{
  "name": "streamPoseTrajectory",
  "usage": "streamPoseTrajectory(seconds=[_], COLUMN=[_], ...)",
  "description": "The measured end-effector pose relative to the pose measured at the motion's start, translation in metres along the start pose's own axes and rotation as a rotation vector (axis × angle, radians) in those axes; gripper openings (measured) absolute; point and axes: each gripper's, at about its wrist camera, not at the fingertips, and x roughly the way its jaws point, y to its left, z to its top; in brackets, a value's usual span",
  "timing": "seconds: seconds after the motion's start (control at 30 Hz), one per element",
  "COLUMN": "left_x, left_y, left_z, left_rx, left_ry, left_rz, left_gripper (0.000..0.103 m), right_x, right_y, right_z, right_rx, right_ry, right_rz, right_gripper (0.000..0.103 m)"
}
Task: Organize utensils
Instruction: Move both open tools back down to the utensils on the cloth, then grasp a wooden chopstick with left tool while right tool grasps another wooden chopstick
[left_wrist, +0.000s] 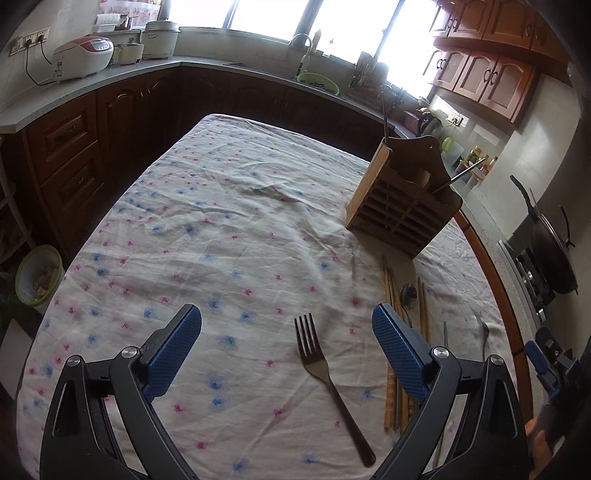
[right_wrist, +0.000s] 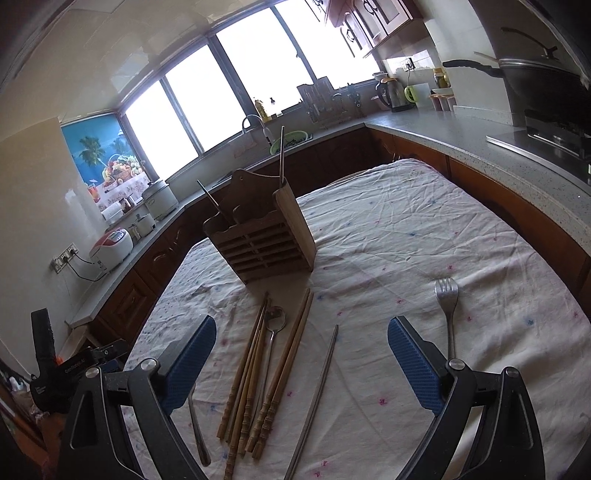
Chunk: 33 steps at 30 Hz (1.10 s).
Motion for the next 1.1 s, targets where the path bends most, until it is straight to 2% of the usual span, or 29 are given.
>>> streamPoseTrajectory(seconds=[0.37, 0.53, 0.6, 0.67, 0.73, 0.87, 1.03, 1.1], left_x=[0.027, 0.051, 0.063, 0.079, 0.098, 0.136, 0.174, 0.174], left_y=[-0.04, -0.059, -0.07, -0.086, -0.1, -0.128, -0.149, -0.152], left_z=[0.008, 0.016, 0.019, 0.021, 0.022, 0.02, 0.012, 0.01], left_rx=[0.108, 0.161, 0.191, 0.24, 0.282, 0.364, 0.474, 0.499], left_ry=[0.059, 0.099, 0.113, 0.14, 0.173, 0.217, 0.24, 0.21], left_rz=[-0.036, -0.036, -0.045, -0.038, -0.032, 0.023, 0.135, 0.143], left_gripper=[0.096, 0.096, 0.095, 0.09, 0.087, 0.074, 0.072, 0.072], right_x=[0.02, 0.039, 0.049, 0.059, 0.066, 0.075, 0.084, 0.088], right_y=[0.005, 0.005, 0.004, 0.001, -0.003, -0.012, -0.024, -0.027], right_z=[0.003, 0.008, 0.011, 0.013, 0.015, 0.02, 0.025, 0.027], right_rx=[-0.031, -0.035, -0.028, -0.013, 0.011, 0.045, 0.076, 0.083], right_ry=[0.036, 0.074, 0.095, 0.115, 0.125, 0.137, 0.142, 0.149], right_rz=[-0.026, -0.027, -0.018, -0.006, 0.001, 0.001, -0.007, -0.006], right_gripper=[0.094, 0.076, 0.064, 0.058, 0.057, 0.055, 0.055, 0.055])
